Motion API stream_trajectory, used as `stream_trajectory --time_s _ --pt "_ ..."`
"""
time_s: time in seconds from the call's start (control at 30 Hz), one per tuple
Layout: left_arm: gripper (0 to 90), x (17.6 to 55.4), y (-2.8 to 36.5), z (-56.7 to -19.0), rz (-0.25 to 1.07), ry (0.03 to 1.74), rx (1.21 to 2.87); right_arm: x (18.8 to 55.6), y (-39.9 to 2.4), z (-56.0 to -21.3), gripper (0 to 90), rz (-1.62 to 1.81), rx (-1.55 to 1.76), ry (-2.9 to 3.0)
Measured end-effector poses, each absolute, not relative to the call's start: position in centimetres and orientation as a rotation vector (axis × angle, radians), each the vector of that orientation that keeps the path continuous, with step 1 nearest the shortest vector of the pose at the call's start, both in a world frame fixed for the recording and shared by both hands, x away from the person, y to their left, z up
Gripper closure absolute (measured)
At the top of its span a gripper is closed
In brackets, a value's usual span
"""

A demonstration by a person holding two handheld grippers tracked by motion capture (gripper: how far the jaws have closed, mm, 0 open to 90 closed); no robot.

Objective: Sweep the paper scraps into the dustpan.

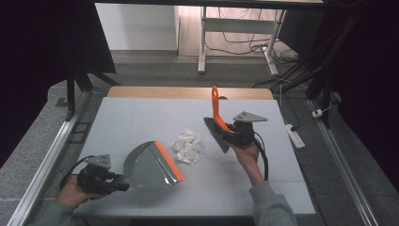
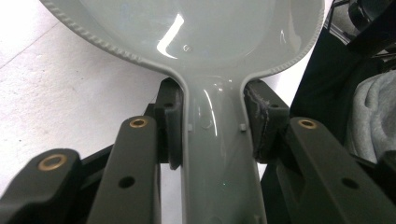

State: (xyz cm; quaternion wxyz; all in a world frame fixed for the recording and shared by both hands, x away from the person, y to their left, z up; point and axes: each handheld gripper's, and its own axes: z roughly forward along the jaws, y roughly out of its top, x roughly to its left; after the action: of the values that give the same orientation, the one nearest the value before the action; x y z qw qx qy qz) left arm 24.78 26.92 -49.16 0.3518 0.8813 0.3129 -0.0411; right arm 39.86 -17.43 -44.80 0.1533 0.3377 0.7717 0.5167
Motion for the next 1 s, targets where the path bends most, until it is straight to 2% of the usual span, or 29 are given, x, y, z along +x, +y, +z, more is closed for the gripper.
stream_trajectory --time_s 0.33,1.0 --pt "61.1 24.8 26.9 -49.4 -0.117 0.818 2.285 41.9 -14.9 -44.8 70.2 1.419 0.968 2.248" --pt "61.1 25.6 25.7 -50.3 -0.119 0.867 2.316 44.4 -12.8 -46.9 70.2 1.332 1.014 2.3"
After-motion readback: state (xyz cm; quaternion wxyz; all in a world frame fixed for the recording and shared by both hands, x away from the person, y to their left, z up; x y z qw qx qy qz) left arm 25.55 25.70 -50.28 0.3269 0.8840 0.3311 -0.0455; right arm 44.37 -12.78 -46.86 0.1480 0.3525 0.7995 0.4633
